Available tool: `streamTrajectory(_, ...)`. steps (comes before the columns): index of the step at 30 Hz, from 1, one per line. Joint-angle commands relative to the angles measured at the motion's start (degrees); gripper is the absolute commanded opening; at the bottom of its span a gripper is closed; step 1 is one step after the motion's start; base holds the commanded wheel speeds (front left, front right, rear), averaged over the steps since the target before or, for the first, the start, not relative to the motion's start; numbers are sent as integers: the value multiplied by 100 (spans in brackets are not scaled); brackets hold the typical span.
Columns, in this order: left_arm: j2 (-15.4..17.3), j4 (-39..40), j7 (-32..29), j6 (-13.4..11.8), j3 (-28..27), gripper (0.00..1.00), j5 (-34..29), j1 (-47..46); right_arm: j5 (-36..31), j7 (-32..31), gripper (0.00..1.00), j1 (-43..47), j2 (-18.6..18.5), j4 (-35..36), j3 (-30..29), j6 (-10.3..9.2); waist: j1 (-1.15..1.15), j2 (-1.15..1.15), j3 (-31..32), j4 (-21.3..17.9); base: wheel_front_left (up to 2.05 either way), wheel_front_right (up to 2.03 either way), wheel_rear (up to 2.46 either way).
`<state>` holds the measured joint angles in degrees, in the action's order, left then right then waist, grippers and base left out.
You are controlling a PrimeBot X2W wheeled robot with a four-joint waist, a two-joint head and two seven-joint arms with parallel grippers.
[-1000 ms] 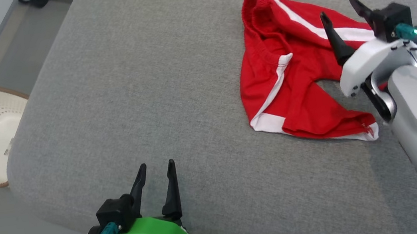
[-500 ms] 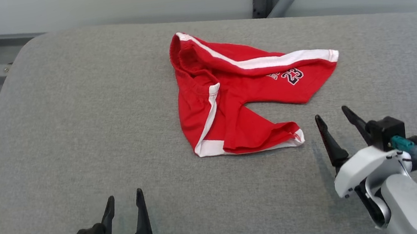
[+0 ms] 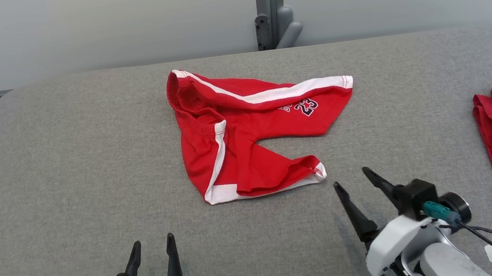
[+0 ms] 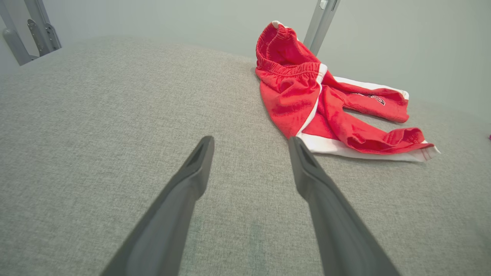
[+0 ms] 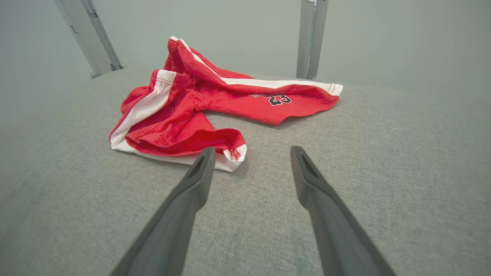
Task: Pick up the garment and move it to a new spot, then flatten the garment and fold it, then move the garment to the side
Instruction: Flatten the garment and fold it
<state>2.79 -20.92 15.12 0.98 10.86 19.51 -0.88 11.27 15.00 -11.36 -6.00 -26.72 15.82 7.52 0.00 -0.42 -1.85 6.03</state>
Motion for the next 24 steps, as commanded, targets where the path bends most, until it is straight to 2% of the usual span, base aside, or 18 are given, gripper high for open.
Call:
streamTrajectory(1, 23, -24, -1, 26, 42, 100, -14, -93, -47, 23, 100, -231, 3, -49, 278, -7, 0, 42, -145, 201, 0, 0, 0)
streamTrajectory(5, 22, -66, -1, 34, 151, 100, 39, -168, -25, 23, 100, -611, 15, -249, 833, -7, 0, 42, -250, 443, 0, 0, 0)
streamTrajectory(11, 21, -87, -2, -4, 336, 100, 94, -253, -120, 20, 100, -1379, -46, -1047, 1509, -7, 0, 42, -428, 1001, 0, 0, 0)
streamTrajectory(16, 21, -64, -1, -57, 375, 100, 193, -223, -252, 19, 100, -1788, -114, -1770, 1575, -8, 0, 42, -527, 1309, 0, 0, 0)
streamTrajectory(23, 20, -3, -1, -102, 496, 100, 328, -284, -499, 19, 100, -2201, -109, -2552, 1603, -8, 0, 42, -675, 1469, 0, 0, 0)
streamTrajectory(24, 20, 11, -1, -119, 516, 100, 348, -299, -514, 20, 88, -2250, -96, -2633, 1588, -8, 0, 42, -692, 1477, 0, 0, 0)
